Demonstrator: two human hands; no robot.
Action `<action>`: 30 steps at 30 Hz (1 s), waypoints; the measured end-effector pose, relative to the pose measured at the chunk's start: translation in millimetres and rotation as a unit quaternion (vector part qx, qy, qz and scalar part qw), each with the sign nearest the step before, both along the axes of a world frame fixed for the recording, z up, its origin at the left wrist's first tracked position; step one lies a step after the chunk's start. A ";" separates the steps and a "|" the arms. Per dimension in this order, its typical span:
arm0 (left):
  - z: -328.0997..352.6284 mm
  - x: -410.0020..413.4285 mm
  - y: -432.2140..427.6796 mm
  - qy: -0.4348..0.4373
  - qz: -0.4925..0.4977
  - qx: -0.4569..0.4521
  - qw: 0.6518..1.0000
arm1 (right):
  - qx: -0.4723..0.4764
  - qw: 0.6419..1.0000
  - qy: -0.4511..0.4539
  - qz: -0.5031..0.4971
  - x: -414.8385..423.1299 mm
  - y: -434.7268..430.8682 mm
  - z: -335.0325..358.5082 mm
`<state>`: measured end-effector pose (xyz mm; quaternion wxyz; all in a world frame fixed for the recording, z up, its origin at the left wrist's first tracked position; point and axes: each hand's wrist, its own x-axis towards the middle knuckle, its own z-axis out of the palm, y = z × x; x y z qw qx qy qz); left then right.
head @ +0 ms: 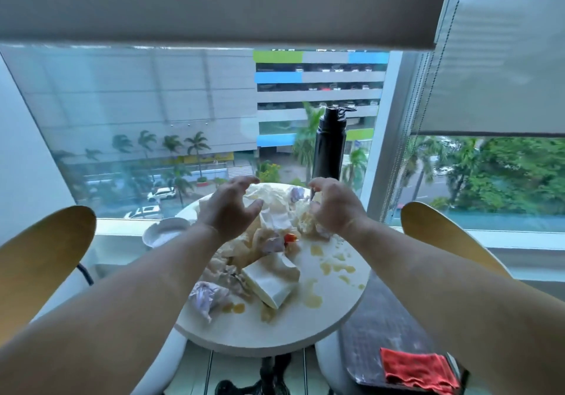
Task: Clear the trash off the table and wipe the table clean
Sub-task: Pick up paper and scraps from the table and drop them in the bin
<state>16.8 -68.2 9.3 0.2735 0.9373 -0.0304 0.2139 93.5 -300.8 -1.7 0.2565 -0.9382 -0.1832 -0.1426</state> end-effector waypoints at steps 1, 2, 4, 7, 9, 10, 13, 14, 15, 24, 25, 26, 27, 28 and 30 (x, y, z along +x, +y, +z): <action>0.2 7.0 -3.9 0.003 -0.009 0.001 1.000 | -0.003 1.000 0.008 -0.004 5.3 -2.8 -0.7; 0.2 14.3 -7.2 0.007 -0.018 0.004 1.000 | -0.009 1.000 0.013 -0.007 10.1 -4.4 -1.7; 0.8 27.7 -11.0 0.031 -0.034 0.016 0.999 | -0.028 0.999 0.033 -0.014 16.1 -3.8 -4.6; -0.7 43.5 -11.2 0.130 -0.058 0.095 0.985 | -0.078 0.994 0.076 -0.016 18.3 3.0 -8.5; -5.3 51.1 -13.3 0.184 -0.066 0.181 0.964 | -0.147 0.985 0.095 -0.014 21.6 9.0 -10.4; -8.0 53.6 -15.0 0.200 -0.068 0.215 0.954 | -0.178 0.979 0.102 -0.014 24.3 12.6 -13.3; -14.0 59.1 -12.9 0.181 -0.068 0.231 0.954 | -0.205 0.968 0.139 -0.032 28.1 21.0 -22.8; -13.9 60.0 -10.2 0.163 -0.065 0.217 0.960 | -0.207 0.968 0.141 -0.034 29.2 22.0 -25.2; -13.2 61.2 -7.1 0.141 -0.065 0.194 0.969 | -0.208 0.968 0.137 -0.036 30.2 22.6 -26.0; 3.7 67.6 9.4 -0.089 -0.040 0.047 0.994 | -0.098 0.994 0.030 -0.033 46.8 18.9 -13.3; 5.2 68.5 9.6 -0.100 -0.029 0.038 0.994 | -0.071 0.997 0.018 -0.029 46.3 20.1 -9.1; 5.9 69.5 10.2 -0.105 -0.021 0.022 0.994 | -0.036 0.999 0.014 -0.023 48.0 20.4 -6.6; 6.1 70.8 11.2 -0.107 -0.014 0.003 0.994 | 0.008 1.000 0.018 -0.017 48.0 21.3 -2.9; 6.6 71.1 11.9 -0.109 -0.008 -0.019 0.994 | 0.055 0.998 0.024 -0.010 48.3 22.2 0.2; 6.5 71.9 14.4 -0.113 0.003 -0.064 0.992 | 0.117 0.993 0.031 -0.009 47.1 22.9 6.8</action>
